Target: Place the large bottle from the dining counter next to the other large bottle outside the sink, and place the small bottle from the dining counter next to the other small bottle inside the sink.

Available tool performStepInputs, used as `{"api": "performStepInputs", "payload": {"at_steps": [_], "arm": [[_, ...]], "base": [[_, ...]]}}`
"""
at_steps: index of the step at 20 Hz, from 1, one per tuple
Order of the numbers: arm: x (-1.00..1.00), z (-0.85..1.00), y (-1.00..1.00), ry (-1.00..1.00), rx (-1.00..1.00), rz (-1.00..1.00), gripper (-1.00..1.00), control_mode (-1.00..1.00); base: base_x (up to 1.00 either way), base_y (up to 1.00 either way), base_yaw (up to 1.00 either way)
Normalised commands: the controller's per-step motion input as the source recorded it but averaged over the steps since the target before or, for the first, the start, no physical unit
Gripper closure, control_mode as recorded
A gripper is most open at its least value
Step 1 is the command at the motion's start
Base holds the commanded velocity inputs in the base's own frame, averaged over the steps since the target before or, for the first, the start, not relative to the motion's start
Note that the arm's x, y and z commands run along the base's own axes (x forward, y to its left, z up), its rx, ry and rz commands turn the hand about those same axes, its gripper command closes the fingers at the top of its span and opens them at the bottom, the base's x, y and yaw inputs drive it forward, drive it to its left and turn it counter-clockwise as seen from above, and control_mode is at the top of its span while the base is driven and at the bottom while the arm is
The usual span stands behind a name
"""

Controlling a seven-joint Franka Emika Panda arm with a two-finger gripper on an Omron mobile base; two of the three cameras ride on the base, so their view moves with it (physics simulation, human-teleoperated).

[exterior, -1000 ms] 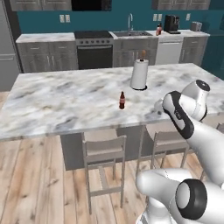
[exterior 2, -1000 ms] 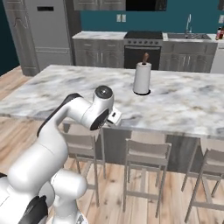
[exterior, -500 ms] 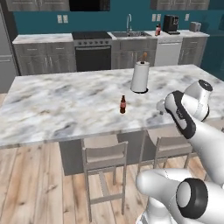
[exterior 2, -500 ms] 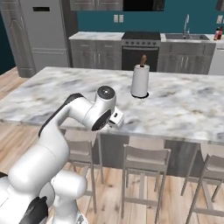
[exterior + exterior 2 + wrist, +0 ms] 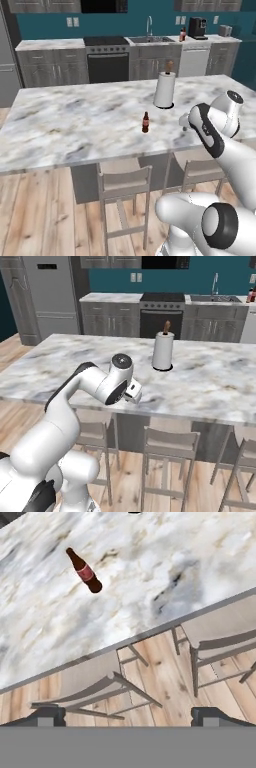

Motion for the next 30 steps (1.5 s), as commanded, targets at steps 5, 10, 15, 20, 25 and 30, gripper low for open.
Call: {"api": "performStepInputs", "payload": {"at_steps": [5, 10, 15, 20, 25, 30], "arm": [[0.0, 0.0, 0.0, 0.0, 0.0, 0.0, -1.0, 1.0], [0.0, 0.0, 0.0, 0.0, 0.0, 0.0, -1.0, 1.0], [0.0, 0.0, 0.0, 0.0, 0.0, 0.0, -1.0, 1.0], [0.0, 0.0, 0.0, 0.0, 0.0, 0.0, -1.0, 1.0], [0.0, 0.0, 0.0, 0.0, 0.0, 0.0, -1.0, 1.0], [0.0, 0.0, 0.0, 0.0, 0.0, 0.0, -1.0, 1.0]], "base": [[0.17, 0.41, 0.0], [0.19, 0.44, 0.0], [0.24, 0.25, 0.0], [0.28, 0.0, 0.0], [0.3, 0.0, 0.0], [0.35, 0.0, 0.0]]}}
